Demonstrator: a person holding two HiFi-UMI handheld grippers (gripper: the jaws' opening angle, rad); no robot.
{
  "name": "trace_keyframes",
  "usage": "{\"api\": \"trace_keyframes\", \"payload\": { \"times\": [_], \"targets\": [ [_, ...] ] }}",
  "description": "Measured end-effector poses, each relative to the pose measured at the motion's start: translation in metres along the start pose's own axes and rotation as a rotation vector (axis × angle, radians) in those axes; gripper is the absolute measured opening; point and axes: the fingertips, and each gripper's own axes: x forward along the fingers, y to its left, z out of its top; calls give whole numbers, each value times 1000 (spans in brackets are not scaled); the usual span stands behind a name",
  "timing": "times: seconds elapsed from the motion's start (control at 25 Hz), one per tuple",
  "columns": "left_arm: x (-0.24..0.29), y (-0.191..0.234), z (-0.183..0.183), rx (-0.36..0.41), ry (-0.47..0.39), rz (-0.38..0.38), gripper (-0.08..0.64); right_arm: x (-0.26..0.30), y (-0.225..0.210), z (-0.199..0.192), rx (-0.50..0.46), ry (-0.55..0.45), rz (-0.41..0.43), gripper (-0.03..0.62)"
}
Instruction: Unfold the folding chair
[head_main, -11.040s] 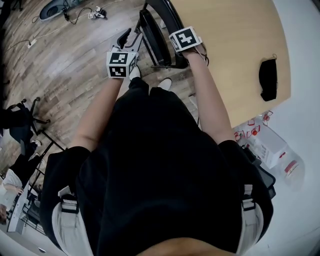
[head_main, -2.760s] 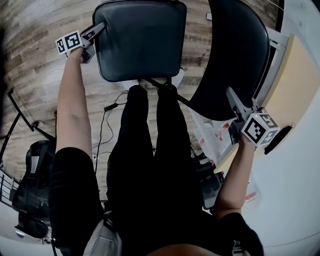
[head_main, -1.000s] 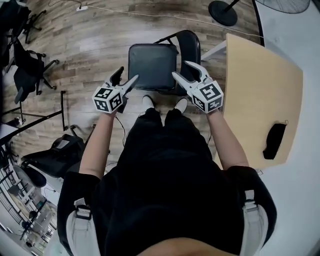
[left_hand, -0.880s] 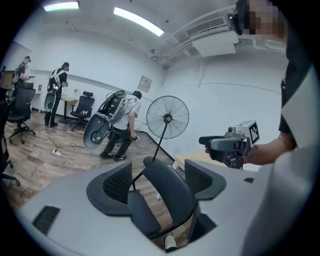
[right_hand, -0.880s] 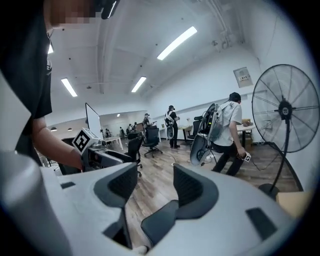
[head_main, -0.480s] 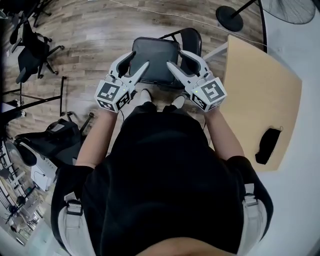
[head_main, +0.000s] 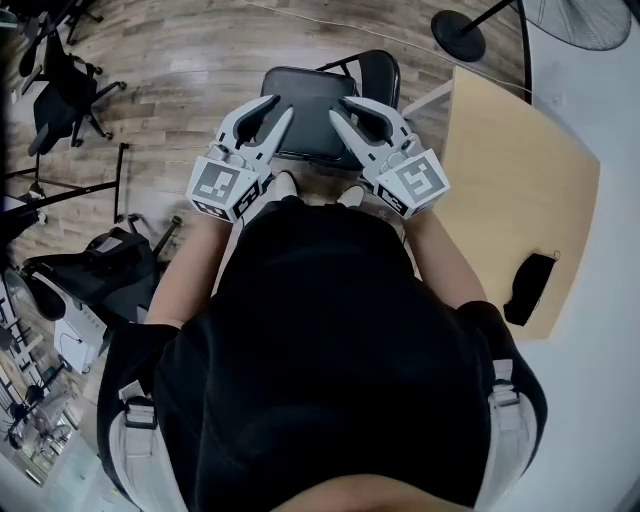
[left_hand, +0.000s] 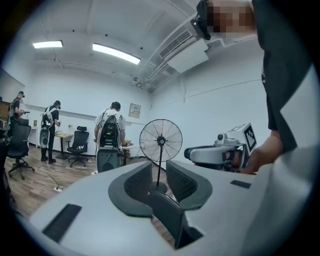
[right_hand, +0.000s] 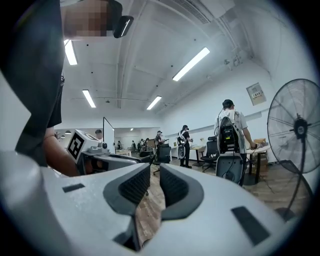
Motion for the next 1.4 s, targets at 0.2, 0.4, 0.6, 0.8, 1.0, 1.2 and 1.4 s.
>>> {"api": "trace_keyframes", "payload": {
  "times": [0.2,0.4,0.6,0.8,1.0,1.2,1.4],
  "targets": [
    [0,0,1,8,-3,10,16,-1,-3,4,-15,-19,-9,3],
    [-1,-3,2,20,-3,6,-5,-2,-5,3,-19,-11,-14,2],
    [5,-3,5,24,-9,-4,-5,-3,-9,3,-24,-5,-21,2],
    [11,-7,8,29,-16,-22,-5,-5,-14,2,-26,-2,-36,2],
    [13,-10,7,32,-18,-34,-5,-7,-15,1,-28,-1,-45,0],
    [14,-13,9,34,-22,-41,-5,-9,-16,1,-31,-1,-51,0],
    [16,-13,8,38,-21,-48,-5,-8,-16,2,-34,0,-54,0]
  ]
}}
